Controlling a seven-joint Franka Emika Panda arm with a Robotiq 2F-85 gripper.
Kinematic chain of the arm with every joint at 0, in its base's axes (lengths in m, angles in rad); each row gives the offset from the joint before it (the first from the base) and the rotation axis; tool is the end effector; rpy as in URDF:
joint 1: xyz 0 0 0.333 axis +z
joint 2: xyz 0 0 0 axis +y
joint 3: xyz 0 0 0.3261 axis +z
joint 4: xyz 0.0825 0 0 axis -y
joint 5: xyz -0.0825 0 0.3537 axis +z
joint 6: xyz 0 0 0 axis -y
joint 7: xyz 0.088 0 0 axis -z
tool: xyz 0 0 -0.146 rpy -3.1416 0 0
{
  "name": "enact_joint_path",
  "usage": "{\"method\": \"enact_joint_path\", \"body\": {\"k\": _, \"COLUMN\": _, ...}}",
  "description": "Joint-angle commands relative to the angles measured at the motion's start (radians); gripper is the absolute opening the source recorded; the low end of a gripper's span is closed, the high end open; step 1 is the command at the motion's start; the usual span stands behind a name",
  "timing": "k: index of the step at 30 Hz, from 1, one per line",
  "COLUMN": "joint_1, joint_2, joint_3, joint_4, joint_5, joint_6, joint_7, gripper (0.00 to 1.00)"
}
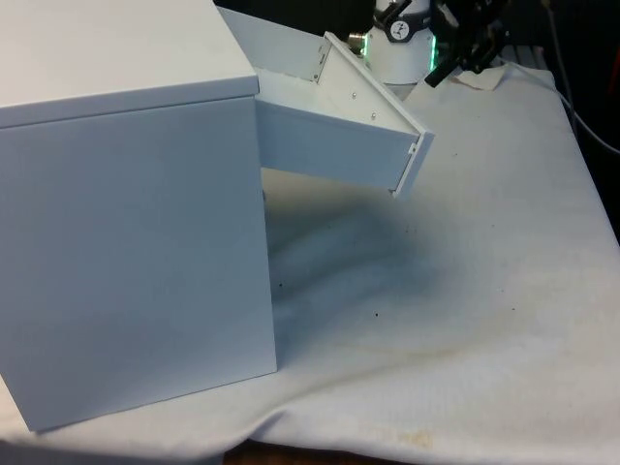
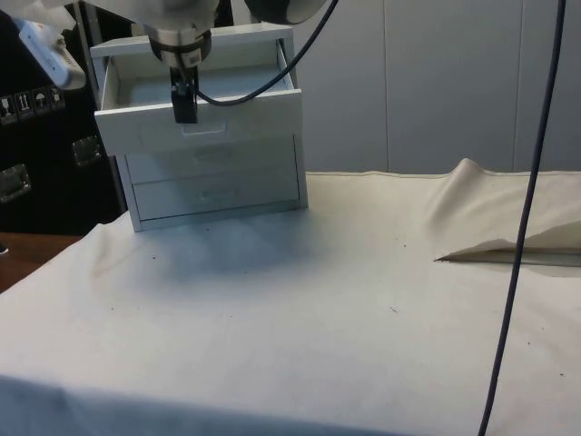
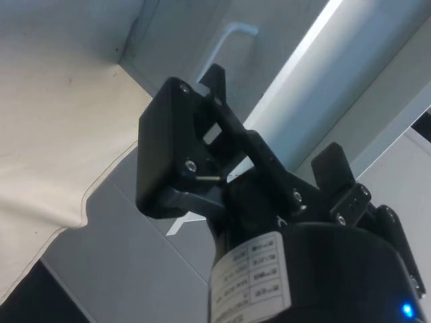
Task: Open the drawer, then close it.
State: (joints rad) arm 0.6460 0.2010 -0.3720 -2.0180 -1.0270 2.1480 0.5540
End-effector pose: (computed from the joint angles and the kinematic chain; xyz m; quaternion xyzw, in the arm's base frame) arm 0.5705 0.1015 0.3772 0.8854 0.1596 0.1442 0.4120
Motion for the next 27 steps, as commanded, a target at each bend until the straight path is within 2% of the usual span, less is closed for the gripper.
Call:
{"method": "enact_joint_path", "body": {"k": 1, "joint_1": 0.0, "joint_2": 0.0, "joint_3": 0.0, "joint_4": 0.0, "joint_5": 0.0, "joint_6": 0.0, "joint_7": 0.0, "gripper": 1.0}}
{"method": "enact_joint_path", "body": {"k": 6, "joint_1": 0.005, "joint_2": 0.004, "joint_3": 0.006, "joint_4": 0.001, "joint_5": 0.0, "joint_6": -0.006, "joint_7": 0.009, "gripper": 1.0}}
{"method": "enact_joint_path", "body": {"k": 9, "joint_1": 0.007, "joint_2": 0.01, "joint_3": 0.018, "joint_4": -0.004, "joint_5": -0.008, "joint_6": -0.01, "joint_7": 0.033, "gripper": 1.0}}
{"method": "enact_joint_path", "body": {"k": 11, "joint_1": 0.006, "joint_2": 0.014, "joint_3": 0.028, "joint_4": -0.008, "joint_5": -0.013, "joint_6": -0.012, "joint_7": 0.053, "gripper": 1.0}}
{"method": "enact_joint_path", "body": {"k": 12, "joint_1": 0.001, "joint_2": 0.014, "joint_3": 0.032, "joint_4": -0.006, "joint_5": -0.004, "joint_6": -0.011, "joint_7": 0.044, "gripper": 1.0}}
{"method": "enact_joint_path", "body": {"k": 13, "joint_1": 0.006, "joint_2": 0.018, "joint_3": 0.033, "joint_4": -0.01, "joint_5": -0.016, "joint_6": -0.012, "joint_7": 0.064, "gripper": 1.0}}
{"method": "enact_joint_path", "body": {"k": 20, "joint_1": 0.006, "joint_2": 0.054, "joint_3": 0.075, "joint_4": -0.023, "joint_5": -0.044, "joint_6": -0.013, "joint_7": 0.164, "gripper": 1.0}}
{"method": "enact_joint_path", "body": {"k": 21, "joint_1": 0.001, "joint_2": 0.05, "joint_3": 0.075, "joint_4": -0.022, "joint_5": -0.037, "joint_6": -0.012, "joint_7": 0.15, "gripper": 1.0}}
{"method": "enact_joint_path", "body": {"k": 22, "joint_1": 0.006, "joint_2": 0.058, "joint_3": 0.08, "joint_4": -0.024, "joint_5": -0.047, "joint_6": -0.013, "joint_7": 0.174, "gripper": 1.0}}
{"method": "enact_joint_path", "body": {"k": 27, "joint_1": 0.005, "joint_2": 0.083, "joint_3": 0.1, "joint_4": -0.024, "joint_5": -0.062, "joint_6": -0.014, "joint_7": 0.226, "gripper": 1.0}}
